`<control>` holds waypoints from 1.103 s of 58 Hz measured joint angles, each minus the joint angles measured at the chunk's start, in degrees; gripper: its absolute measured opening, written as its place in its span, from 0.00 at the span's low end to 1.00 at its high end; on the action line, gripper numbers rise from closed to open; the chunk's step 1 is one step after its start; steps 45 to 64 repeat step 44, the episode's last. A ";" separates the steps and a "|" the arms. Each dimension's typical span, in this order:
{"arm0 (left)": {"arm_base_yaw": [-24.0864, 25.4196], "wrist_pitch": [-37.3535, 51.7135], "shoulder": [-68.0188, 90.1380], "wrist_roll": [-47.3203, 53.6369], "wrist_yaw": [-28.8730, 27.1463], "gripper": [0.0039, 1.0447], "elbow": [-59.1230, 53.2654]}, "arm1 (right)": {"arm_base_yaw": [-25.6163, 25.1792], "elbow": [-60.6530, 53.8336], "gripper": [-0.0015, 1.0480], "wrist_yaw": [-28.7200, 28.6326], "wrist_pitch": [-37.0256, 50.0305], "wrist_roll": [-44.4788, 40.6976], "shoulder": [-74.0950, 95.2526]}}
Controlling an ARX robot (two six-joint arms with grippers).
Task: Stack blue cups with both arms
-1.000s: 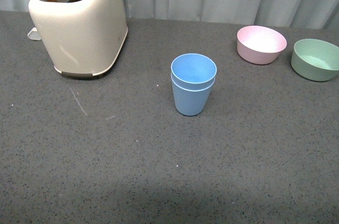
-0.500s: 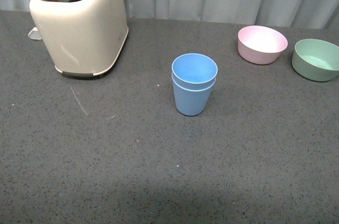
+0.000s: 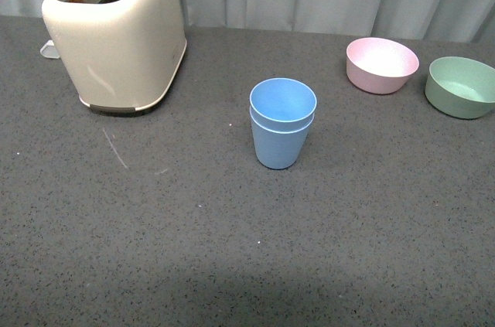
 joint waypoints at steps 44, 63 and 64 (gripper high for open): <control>0.00 0.00 0.00 0.00 0.00 0.94 0.00 | 0.00 0.00 0.91 0.00 0.00 0.04 0.00; 0.00 0.00 0.00 0.00 0.00 0.94 0.00 | 0.00 0.00 0.91 0.00 0.00 0.04 0.00; 0.00 0.00 0.00 0.00 0.00 0.94 0.00 | 0.00 0.00 0.91 0.00 0.00 0.04 0.00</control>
